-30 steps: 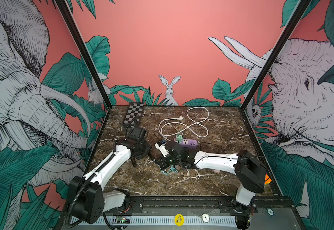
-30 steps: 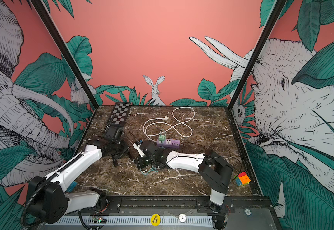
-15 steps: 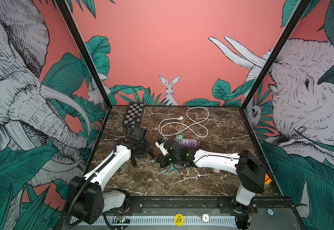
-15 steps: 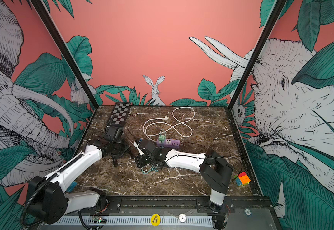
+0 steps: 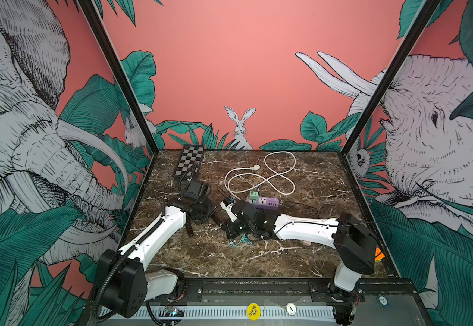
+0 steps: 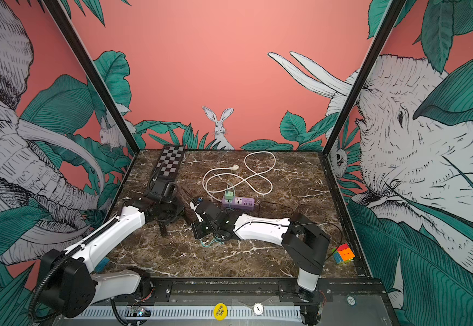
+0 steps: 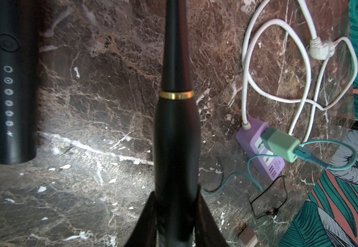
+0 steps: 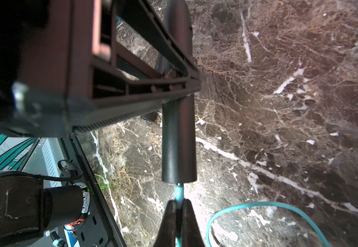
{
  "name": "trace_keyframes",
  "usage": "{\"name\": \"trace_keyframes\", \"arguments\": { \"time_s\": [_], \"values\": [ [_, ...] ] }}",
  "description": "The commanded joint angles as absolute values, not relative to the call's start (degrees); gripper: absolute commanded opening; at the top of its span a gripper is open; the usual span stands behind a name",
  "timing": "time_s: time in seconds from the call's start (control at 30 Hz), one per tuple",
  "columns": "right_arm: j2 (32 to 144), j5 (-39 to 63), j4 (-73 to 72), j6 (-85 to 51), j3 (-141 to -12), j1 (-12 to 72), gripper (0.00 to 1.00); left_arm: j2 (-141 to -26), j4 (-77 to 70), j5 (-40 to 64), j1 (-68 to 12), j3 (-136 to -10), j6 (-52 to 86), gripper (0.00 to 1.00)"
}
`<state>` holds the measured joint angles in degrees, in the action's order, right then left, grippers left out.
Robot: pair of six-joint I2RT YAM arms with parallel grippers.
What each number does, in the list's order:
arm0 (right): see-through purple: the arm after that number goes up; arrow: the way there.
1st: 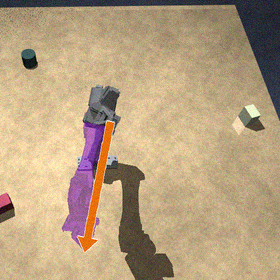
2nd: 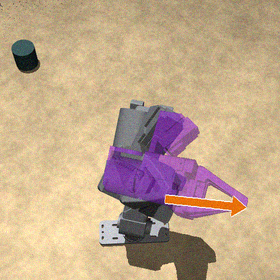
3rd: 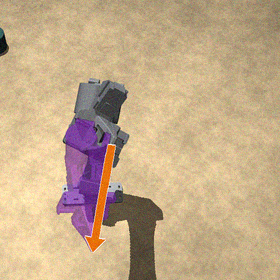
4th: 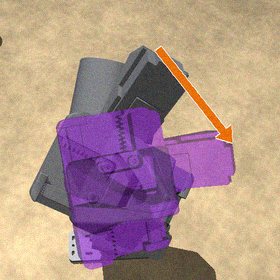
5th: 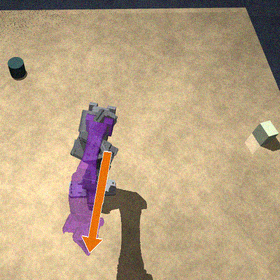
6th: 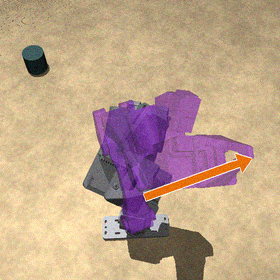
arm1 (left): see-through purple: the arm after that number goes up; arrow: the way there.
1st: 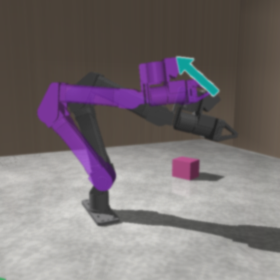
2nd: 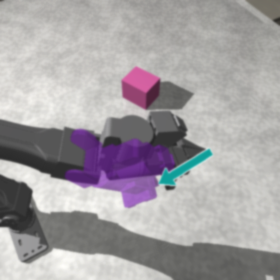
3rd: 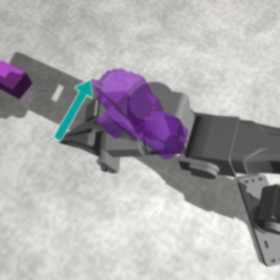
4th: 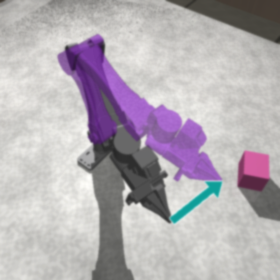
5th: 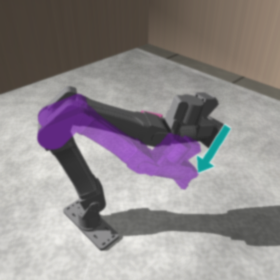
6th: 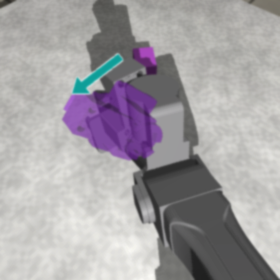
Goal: Charge the electric toothbrush
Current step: Insert the charging cable into the electric toothbrush.
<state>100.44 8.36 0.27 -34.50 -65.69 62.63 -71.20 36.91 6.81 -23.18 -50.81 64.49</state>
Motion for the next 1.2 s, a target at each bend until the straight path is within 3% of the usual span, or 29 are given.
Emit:
{"name": "trace_keyframes", "arguments": {
  "time_s": [0.0,0.33,1.17],
  "values": [
    [98.5,2.4,-7.2,-34.4,-65.5,62.0,0.0,-70.0,40.9,9.7,-24.5,-49.3,65.2,0.0],
    [97.5,2.8,-14.5,-33.6,-61.0,62.0,0.0,-69.9,40.7,9.9,-24.6,-49.1,65.3,0.0],
    [96.9,0.7,-16.8,-29.4,-60.6,62.5,0.0,-69.3,40.1,10.9,-24.6,-48.6,66.2,0.0]
  ]
}}
